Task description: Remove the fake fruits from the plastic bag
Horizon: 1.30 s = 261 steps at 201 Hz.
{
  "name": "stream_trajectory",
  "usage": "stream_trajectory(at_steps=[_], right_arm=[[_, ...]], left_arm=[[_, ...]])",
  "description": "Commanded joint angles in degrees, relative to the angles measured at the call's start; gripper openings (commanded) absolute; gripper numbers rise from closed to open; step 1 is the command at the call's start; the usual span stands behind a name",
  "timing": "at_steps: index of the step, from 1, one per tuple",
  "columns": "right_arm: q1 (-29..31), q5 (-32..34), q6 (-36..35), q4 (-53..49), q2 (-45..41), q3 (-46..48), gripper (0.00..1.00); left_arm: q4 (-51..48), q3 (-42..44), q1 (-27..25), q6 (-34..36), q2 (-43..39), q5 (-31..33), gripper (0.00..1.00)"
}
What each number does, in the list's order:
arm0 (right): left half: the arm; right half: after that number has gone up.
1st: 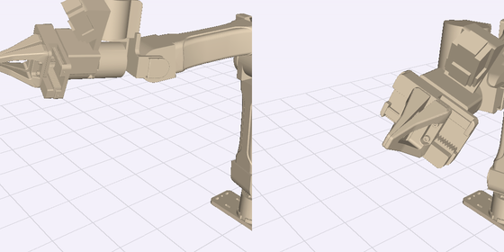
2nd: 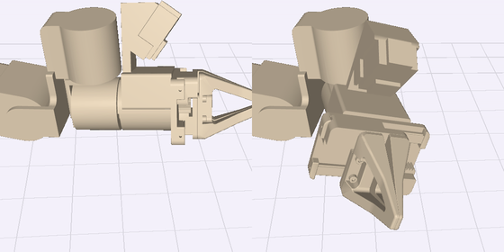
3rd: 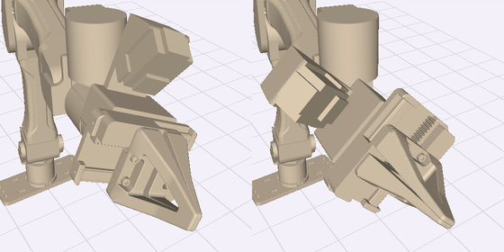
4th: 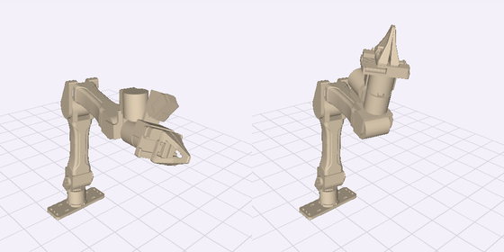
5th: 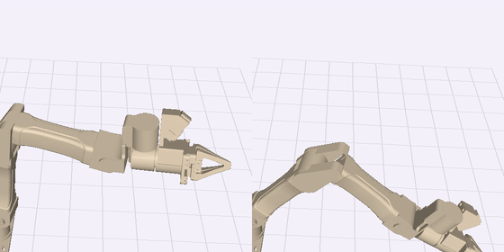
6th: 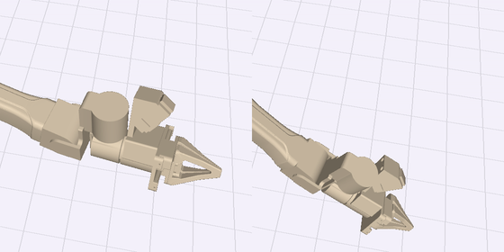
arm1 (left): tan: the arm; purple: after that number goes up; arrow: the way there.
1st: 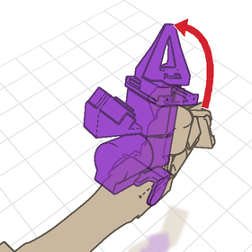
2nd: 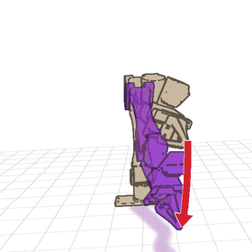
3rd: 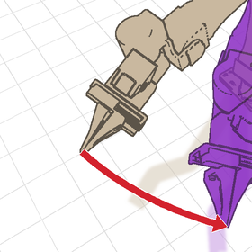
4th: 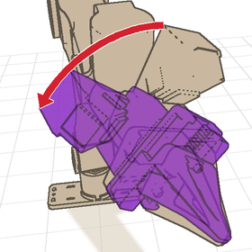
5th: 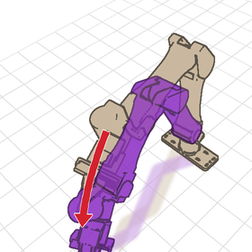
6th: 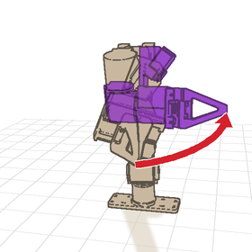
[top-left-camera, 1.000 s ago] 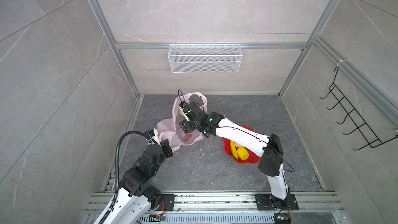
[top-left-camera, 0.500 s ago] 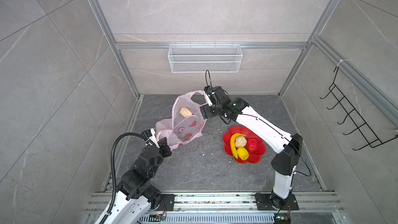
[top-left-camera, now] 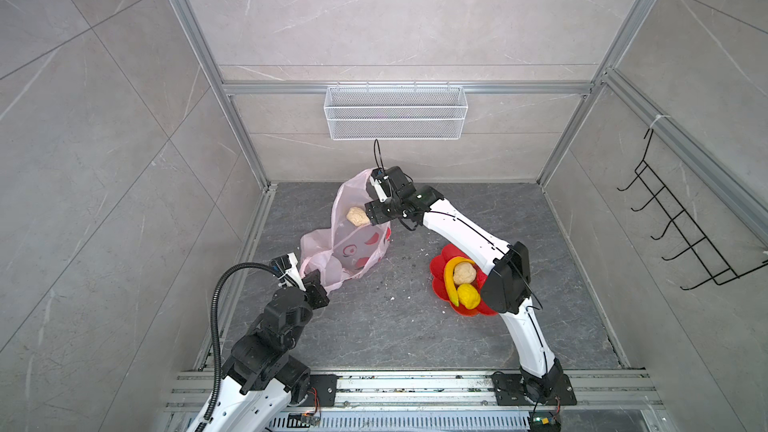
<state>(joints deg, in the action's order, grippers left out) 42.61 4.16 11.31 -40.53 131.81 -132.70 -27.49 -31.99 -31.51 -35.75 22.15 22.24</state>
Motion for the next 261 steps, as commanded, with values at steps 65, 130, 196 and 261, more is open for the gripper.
stream_trajectory(at_steps=[65, 130, 196, 261], right_arm=[[-0.51, -2.50, -4.94, 3.94, 4.90, -14.61, 0.13], [2.37, -10.34, -9.95, 1.81, -5.88, -15.54, 0.08], [5.60, -8.30, -13.71, -1.16, -11.97, -14.44, 0.07], [6.24, -4.77, -14.65, -1.10, -13.51, -12.17, 0.07]], left_arm=[[9.05, -6.47, 0.20, 6.12, 12.34, 3.77, 0.00], [12.90, -17.92, 4.99, 10.35, 25.72, 0.02, 0.00], [9.73, -19.41, 12.72, 6.08, 31.62, -8.24, 0.00], [13.21, -19.45, 16.74, 5.08, 35.84, -15.40, 0.00]])
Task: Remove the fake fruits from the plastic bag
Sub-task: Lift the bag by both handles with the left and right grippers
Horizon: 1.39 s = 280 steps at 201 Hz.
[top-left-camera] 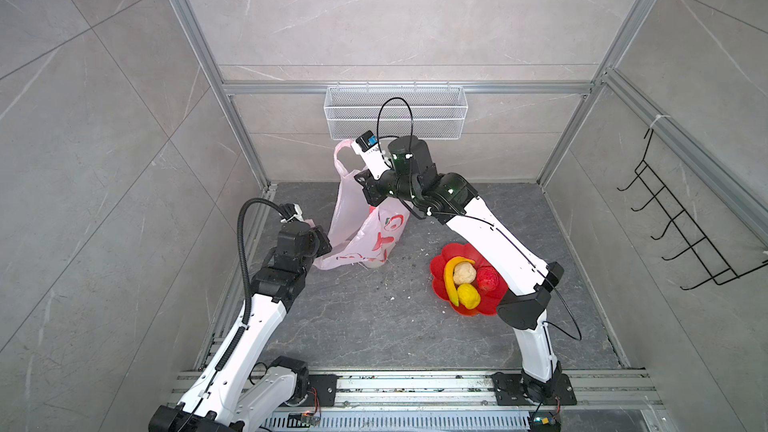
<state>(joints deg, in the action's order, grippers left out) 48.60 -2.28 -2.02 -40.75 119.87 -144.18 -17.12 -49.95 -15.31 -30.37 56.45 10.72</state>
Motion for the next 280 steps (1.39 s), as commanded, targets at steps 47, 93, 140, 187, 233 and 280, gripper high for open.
stream_trajectory(at_steps=[47, 93, 140, 187, 233, 280], right_arm=[[0.27, 1.85, -1.31, -0.84, -0.58, -5.76, 0.07], [-0.13, 3.36, -0.77, 3.90, -3.99, 3.44, 0.07], [-3.87, 2.47, 0.34, 6.93, -4.89, 7.17, 0.08], [-6.79, 1.26, 0.99, 9.17, -1.09, 4.31, 0.08], [-8.77, 0.84, 1.88, 13.03, 0.74, 3.88, 0.08], [-9.79, 0.75, 2.29, 17.58, -0.71, 9.57, 0.08]], left_arm=[[3.59, -3.59, 0.90, 0.24, 3.12, -5.40, 0.00], [2.85, -13.42, 3.33, 3.46, 7.51, -8.19, 0.00], [2.81, -23.57, 3.67, 5.82, 13.03, -11.45, 0.00], [4.47, -29.35, 4.77, 4.75, 20.05, -14.96, 0.00], [4.13, -40.01, 5.20, 6.59, 27.44, -17.30, 0.00], [4.81, -43.52, 5.38, 5.36, 30.13, -21.09, 0.00]])
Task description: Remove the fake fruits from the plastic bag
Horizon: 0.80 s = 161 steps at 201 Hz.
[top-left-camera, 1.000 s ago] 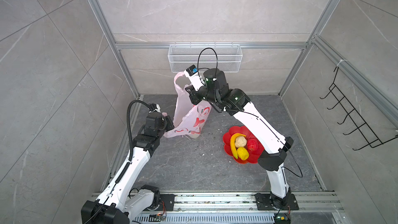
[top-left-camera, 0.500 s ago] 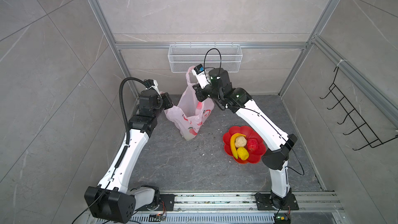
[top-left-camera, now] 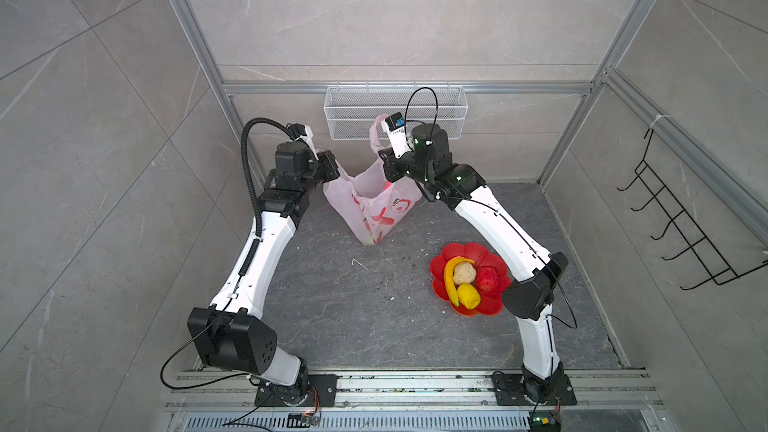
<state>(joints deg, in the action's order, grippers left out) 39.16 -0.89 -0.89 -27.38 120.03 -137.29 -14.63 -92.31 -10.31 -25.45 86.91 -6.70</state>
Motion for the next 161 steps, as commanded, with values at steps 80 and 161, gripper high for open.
stream_trajectory(at_steps=[80, 161], right_arm=[[-0.07, -0.24, 11.67, 15.94, -25.41, 51.18, 0.13], [4.54, 2.39, 18.52, 14.43, -38.52, 73.43, 0.22]], left_arm=[[-5.23, 29.41, -3.69, -6.09, -21.95, -5.05, 0.00], [-23.82, 46.67, -14.15, -14.43, -46.69, 2.36, 0.00]])
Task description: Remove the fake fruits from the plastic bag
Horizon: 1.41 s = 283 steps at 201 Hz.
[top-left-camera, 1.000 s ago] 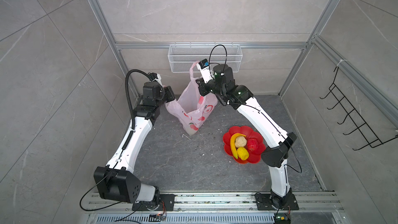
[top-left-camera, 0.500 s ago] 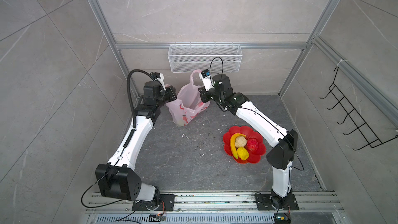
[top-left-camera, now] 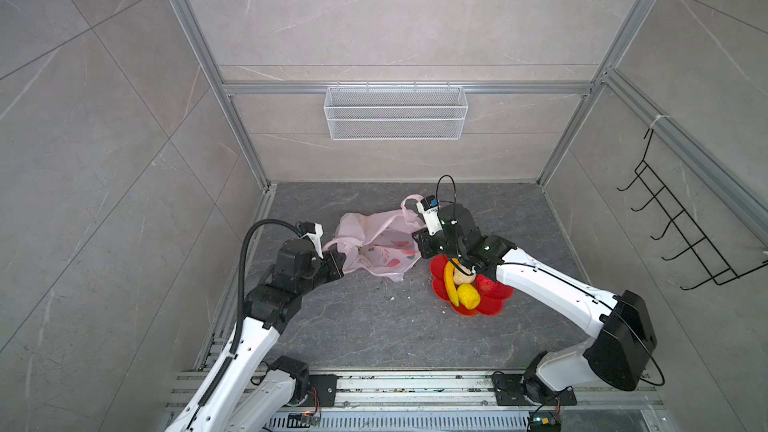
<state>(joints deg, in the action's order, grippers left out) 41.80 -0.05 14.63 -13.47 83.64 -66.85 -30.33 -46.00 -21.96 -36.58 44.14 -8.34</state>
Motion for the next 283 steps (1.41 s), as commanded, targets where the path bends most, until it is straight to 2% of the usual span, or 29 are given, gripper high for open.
stream_trajectory(at_steps=[1, 25, 65, 92, 113, 141, 171, 202, 247, 283], right_arm=[[1.93, 1.60, 3.06, 0.54, -2.23, 3.15, 0.23], [4.01, 3.44, 4.70, 0.19, -4.05, 6.26, 0.31], [7.57, 9.57, 7.95, -4.14, -10.53, 10.50, 0.57], [11.28, 15.31, 9.92, -11.30, -16.13, 11.08, 0.63], [13.58, 17.31, 11.18, -16.04, -19.73, 10.60, 0.63], [17.07, 17.47, 11.29, -19.89, -19.94, 7.10, 0.57], [21.16, 15.74, 10.70, -16.51, -12.59, 2.11, 0.50], [24.27, 14.85, 10.13, -12.52, -4.91, -3.02, 0.49], [25.02, 13.41, 10.59, -7.82, 3.53, -8.29, 0.43], [26.11, 12.79, 10.24, -5.70, 6.79, -11.85, 0.41]], left_arm=[[-8.50, 0.37, -2.58, -3.36, -4.12, 4.11, 0.00], [-13.37, 1.50, -4.07, -5.36, -7.21, 5.38, 0.00], [-19.86, 1.82, -5.66, -6.66, -10.93, 10.11, 0.00], [-21.63, 0.78, -5.73, -6.11, -11.40, 12.68, 0.00], [-21.80, 0.47, -5.82, -4.97, -10.69, 14.70, 0.00], [-19.78, 0.43, -5.91, -4.00, -9.02, 15.52, 0.00], [-17.51, -0.07, -6.25, -2.85, -7.55, 16.37, 0.00], [-17.57, -1.13, -6.61, -1.18, -7.65, 18.48, 0.00], [-20.37, -3.86, -6.70, 0.43, -7.15, 21.00, 0.00], [-22.98, -5.46, -6.70, 0.62, -8.42, 23.79, 0.00]])
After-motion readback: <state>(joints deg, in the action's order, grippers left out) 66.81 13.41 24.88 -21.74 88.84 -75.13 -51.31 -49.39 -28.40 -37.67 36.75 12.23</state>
